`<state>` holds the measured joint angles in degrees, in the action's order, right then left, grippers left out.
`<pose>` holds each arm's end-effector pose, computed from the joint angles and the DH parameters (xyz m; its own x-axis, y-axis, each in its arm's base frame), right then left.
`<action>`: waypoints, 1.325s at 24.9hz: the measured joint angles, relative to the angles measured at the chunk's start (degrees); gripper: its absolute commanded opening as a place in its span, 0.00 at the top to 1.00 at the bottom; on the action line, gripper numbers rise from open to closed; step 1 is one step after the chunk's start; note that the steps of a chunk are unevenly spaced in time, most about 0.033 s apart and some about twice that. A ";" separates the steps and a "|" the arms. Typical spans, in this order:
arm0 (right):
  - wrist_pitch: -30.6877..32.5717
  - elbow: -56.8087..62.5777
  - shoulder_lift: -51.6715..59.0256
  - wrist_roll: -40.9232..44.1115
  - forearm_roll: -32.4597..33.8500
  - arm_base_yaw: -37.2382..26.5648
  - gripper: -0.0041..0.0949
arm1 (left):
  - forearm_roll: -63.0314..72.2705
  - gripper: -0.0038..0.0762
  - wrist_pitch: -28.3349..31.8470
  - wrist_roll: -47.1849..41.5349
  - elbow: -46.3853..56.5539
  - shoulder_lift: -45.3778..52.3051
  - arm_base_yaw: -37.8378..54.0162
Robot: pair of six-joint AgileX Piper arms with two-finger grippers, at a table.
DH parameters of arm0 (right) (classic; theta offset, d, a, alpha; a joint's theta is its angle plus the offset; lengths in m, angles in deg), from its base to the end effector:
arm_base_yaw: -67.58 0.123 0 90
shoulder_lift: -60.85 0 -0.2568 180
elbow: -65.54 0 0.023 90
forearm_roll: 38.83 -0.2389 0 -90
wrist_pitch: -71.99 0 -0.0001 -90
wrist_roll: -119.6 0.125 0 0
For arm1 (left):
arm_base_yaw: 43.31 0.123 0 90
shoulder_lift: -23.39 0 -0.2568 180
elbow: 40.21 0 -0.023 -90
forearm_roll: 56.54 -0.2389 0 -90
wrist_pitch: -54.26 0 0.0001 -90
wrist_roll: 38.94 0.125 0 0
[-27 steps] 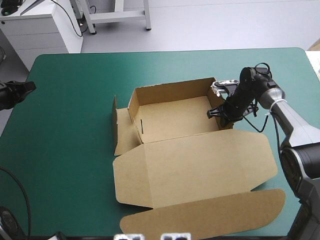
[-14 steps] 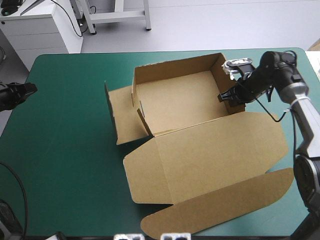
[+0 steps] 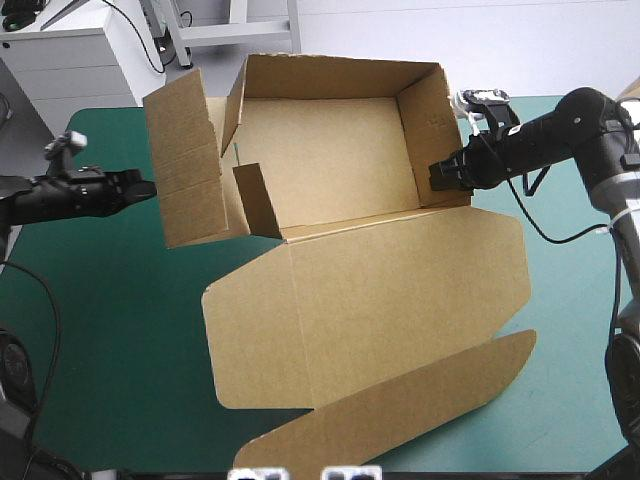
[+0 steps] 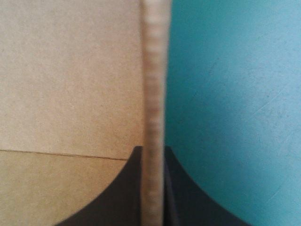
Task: Fold the box
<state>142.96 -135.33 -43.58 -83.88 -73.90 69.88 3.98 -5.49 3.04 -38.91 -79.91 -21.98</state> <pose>0.3471 0.0819 0.3298 -0.8016 -0.1866 -0.5680 -0.4542 0.8077 0.3758 0.3542 0.0373 0.2677 -0.7600 -0.2934 -0.5799 0.1681 0.7733 -0.6114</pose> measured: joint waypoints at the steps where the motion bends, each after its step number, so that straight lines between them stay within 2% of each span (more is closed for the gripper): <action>1: -0.22 0.00 0.00 -0.23 0.08 0.53 0.98 | 0.08 0.96 0.33 0.00 0.00 -0.69 -2.34; 6: -3.46 0.00 0.00 -0.34 3.73 3.30 0.98 | 0.33 0.96 2.21 0.00 0.00 -2.68 -11.85; 10: -6.14 0.00 -0.68 1.61 8.39 4.28 0.98 | 0.46 0.96 2.54 0.00 0.00 -2.69 -15.87; 19: -9.39 0.00 -3.33 5.66 15.60 4.34 0.98 | 0.38 0.96 2.60 0.00 0.10 -0.41 -19.82; 27: -9.66 0.00 -3.68 6.56 18.35 4.34 0.98 | 0.65 0.96 3.63 -2.04 0.11 2.71 -24.55; 33: -8.84 0.00 -3.72 9.58 25.46 4.34 0.98 | 1.00 0.96 4.75 -2.51 0.21 5.46 -25.83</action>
<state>134.11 -135.33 -47.30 -74.30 -48.44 74.23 4.99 -0.74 0.53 -38.70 -74.45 -47.80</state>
